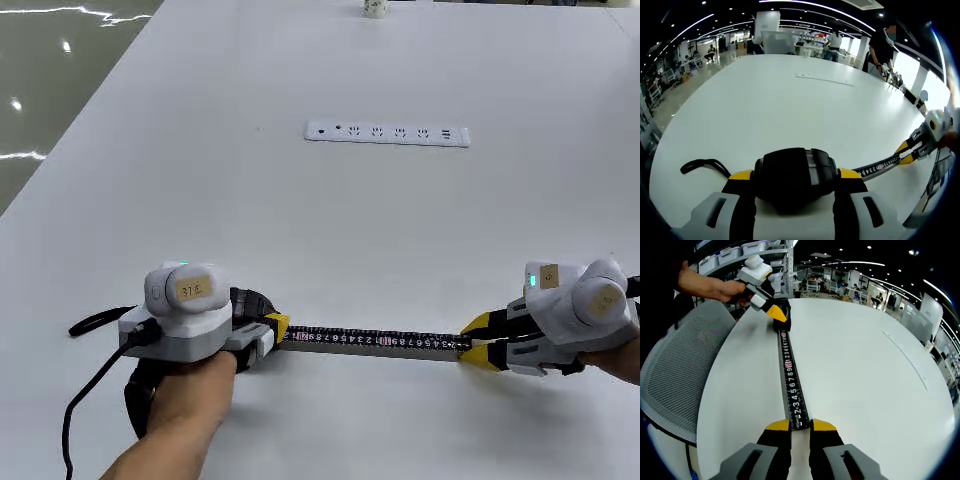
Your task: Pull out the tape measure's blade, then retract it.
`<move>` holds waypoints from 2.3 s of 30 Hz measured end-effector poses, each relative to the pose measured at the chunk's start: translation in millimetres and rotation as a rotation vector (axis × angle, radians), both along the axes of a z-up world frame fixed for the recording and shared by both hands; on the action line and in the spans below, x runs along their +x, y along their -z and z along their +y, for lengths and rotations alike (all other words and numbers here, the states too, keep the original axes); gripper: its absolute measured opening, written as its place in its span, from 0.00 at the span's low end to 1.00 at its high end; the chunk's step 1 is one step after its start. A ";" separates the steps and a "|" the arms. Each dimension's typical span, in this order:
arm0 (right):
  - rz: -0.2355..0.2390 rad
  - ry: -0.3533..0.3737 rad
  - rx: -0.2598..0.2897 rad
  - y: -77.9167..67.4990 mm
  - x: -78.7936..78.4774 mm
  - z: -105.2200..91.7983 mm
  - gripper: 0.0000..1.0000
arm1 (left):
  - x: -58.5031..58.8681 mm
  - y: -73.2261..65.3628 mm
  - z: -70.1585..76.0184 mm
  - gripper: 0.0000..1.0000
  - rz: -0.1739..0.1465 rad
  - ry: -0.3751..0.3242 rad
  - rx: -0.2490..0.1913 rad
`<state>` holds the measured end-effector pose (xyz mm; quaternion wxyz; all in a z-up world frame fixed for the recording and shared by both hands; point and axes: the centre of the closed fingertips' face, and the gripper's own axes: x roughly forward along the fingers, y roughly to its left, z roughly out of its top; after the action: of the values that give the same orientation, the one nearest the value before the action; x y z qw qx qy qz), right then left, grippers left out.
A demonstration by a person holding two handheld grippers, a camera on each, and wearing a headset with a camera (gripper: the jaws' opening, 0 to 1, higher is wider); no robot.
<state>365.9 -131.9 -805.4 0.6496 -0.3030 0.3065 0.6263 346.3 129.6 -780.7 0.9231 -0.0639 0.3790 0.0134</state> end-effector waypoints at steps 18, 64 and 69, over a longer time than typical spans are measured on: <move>0.001 -0.010 0.001 0.5 -2.1 11.8 0.09 | -1.1 0.1 -0.4 0.57 0.001 0.002 -0.018; 0.020 -0.035 0.031 -2.8 -9.7 54.6 0.09 | -1.6 0.1 0.0 0.58 0.004 0.009 -0.040; 0.023 -0.036 0.035 -2.9 -10.1 58.8 0.10 | -1.6 -0.1 -0.2 0.58 0.003 0.009 -0.041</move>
<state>355.8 -73.1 -802.5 0.6399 -0.2901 0.2974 0.6465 344.6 129.4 -780.7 0.9210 -0.0811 0.3810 0.0014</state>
